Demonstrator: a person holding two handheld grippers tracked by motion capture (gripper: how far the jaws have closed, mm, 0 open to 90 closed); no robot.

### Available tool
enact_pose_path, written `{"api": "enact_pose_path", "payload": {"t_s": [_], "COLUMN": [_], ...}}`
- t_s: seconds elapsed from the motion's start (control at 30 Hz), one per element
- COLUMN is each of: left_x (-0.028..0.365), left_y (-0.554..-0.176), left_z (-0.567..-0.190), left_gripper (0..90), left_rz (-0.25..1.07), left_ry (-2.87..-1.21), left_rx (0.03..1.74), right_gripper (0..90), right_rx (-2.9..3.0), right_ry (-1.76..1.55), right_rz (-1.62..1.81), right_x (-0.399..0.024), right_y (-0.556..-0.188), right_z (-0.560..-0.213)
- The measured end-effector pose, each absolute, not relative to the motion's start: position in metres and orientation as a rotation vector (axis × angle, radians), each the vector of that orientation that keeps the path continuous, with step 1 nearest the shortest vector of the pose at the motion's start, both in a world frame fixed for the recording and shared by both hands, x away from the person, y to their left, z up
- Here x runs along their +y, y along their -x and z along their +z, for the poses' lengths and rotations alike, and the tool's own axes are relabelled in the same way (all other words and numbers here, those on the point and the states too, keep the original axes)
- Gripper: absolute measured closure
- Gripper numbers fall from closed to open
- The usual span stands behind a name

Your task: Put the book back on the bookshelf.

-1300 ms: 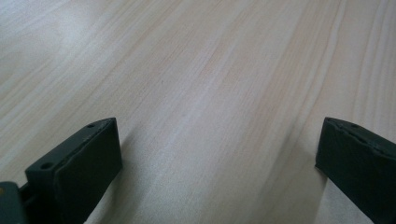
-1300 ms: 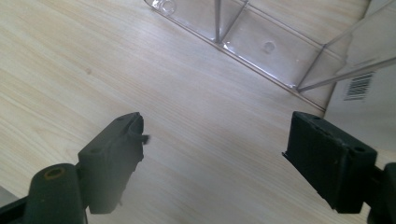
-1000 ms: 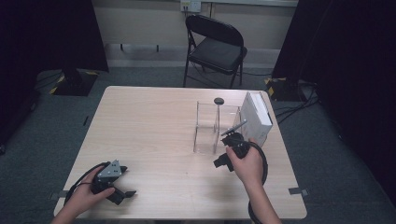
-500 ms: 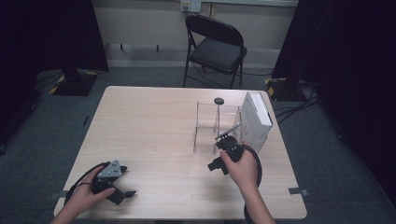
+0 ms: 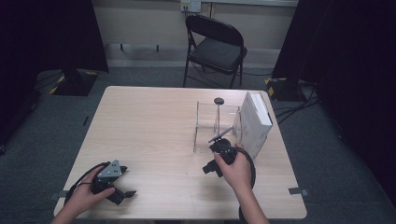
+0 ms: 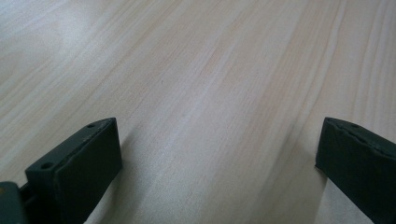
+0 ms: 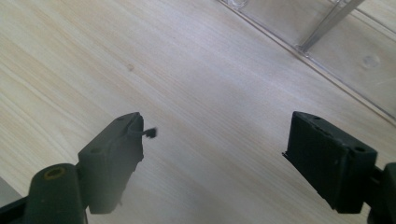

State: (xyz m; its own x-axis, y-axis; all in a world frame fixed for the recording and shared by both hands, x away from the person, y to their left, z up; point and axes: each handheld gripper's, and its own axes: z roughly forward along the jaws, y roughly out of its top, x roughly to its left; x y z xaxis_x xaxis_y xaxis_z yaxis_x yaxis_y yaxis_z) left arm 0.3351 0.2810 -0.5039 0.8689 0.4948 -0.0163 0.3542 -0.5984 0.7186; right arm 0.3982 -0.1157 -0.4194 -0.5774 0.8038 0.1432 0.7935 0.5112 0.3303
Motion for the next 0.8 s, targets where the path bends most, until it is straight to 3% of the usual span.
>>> {"api": "enact_pose_path", "payload": {"t_s": [0.8], "left_x": [0.281], "left_y": [-0.335], "left_z": [-0.504], "left_gripper": [0.0], "left_rz": [0.236], "left_ry": [-2.271], "left_rx": [0.61], "right_gripper": [18.1], "right_rx": [2.746], "right_ry": [-1.404], "right_rz": [0.608], "right_x": [-0.092], "right_y": [-0.394], "right_z": [-0.439]}}
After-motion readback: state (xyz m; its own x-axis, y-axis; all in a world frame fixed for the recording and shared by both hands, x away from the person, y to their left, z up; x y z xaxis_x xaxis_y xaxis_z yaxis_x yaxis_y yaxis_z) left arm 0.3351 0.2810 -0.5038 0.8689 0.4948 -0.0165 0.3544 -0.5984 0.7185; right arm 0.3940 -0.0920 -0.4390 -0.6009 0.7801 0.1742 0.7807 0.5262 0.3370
